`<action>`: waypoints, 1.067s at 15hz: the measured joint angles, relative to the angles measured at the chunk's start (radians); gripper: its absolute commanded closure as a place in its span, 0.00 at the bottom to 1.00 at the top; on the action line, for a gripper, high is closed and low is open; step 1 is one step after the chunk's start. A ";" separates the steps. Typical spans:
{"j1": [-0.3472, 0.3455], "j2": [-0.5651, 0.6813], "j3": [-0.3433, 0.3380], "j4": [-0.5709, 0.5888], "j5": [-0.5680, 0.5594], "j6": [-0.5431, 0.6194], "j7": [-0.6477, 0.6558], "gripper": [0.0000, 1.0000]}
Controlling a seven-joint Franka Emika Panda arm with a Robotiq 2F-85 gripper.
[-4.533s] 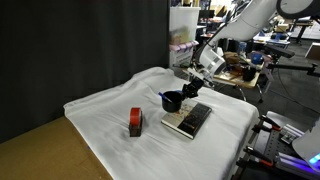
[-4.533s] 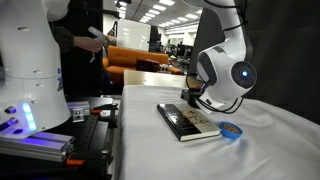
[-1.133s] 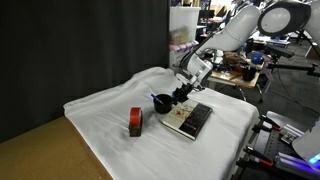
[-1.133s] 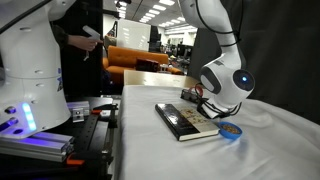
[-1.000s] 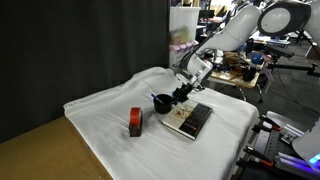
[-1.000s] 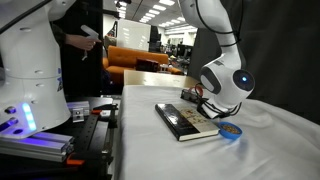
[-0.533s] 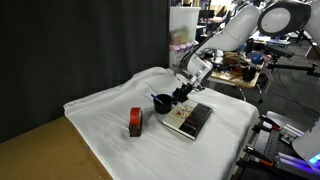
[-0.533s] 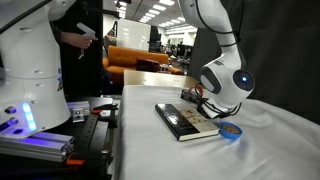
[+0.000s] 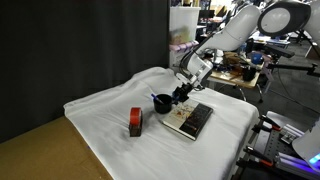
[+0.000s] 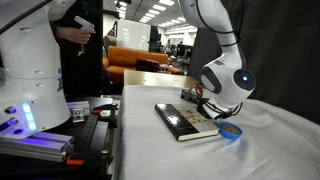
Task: Remove the black cup from the book and place it on the table
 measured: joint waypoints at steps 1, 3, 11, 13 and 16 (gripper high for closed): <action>-0.002 0.000 -0.006 0.000 0.000 0.009 0.000 0.02; -0.010 -0.001 -0.027 0.000 0.000 0.034 0.001 0.00; -0.021 -0.015 -0.045 -0.035 -0.001 0.051 0.004 0.00; -0.015 -0.030 -0.035 -0.059 -0.001 0.051 0.006 0.00; -0.008 -0.042 -0.024 -0.082 -0.001 0.051 0.010 0.00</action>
